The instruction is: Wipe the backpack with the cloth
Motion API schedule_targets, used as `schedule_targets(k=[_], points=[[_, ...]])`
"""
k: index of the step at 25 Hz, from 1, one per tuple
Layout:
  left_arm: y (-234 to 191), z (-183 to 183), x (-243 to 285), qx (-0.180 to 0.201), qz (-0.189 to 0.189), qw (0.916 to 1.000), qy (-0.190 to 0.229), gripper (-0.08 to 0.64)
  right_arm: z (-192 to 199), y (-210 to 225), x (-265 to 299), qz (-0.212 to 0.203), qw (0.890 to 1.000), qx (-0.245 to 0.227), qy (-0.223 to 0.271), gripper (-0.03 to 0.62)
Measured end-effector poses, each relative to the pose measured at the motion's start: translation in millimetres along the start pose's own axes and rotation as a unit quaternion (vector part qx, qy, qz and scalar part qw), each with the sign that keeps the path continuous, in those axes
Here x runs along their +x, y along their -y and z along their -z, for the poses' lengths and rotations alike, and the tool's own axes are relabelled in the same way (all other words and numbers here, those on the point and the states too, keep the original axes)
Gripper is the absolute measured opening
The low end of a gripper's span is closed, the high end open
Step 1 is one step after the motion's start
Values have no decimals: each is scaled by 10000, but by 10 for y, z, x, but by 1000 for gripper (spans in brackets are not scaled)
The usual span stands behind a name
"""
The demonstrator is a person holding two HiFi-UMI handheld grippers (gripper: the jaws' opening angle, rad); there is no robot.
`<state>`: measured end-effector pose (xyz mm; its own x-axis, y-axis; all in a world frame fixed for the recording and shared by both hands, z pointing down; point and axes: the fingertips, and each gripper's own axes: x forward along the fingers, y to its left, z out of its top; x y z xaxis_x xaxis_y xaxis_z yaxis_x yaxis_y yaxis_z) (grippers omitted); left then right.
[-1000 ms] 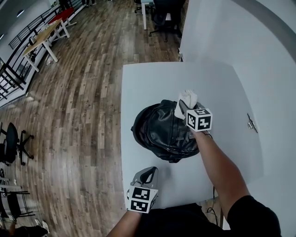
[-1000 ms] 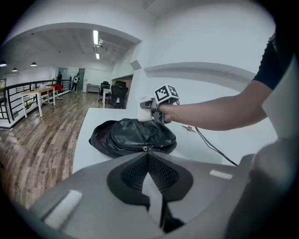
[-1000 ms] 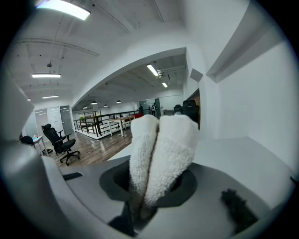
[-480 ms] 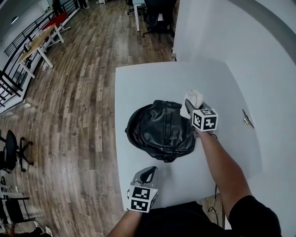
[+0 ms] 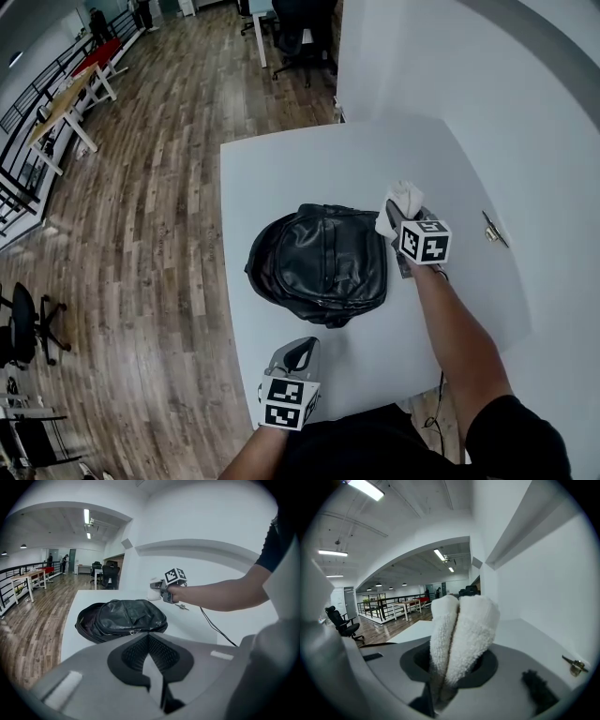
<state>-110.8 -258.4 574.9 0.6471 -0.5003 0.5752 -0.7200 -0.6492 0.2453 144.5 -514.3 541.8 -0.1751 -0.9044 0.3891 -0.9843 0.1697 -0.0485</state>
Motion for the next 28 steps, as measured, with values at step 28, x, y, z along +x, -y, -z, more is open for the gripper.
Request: schedule_targets(k=[28], points=[[-266, 27, -287, -590, -105, 9979, 256, 8, 10, -1090, -23, -670, 9977, -33, 32, 98]])
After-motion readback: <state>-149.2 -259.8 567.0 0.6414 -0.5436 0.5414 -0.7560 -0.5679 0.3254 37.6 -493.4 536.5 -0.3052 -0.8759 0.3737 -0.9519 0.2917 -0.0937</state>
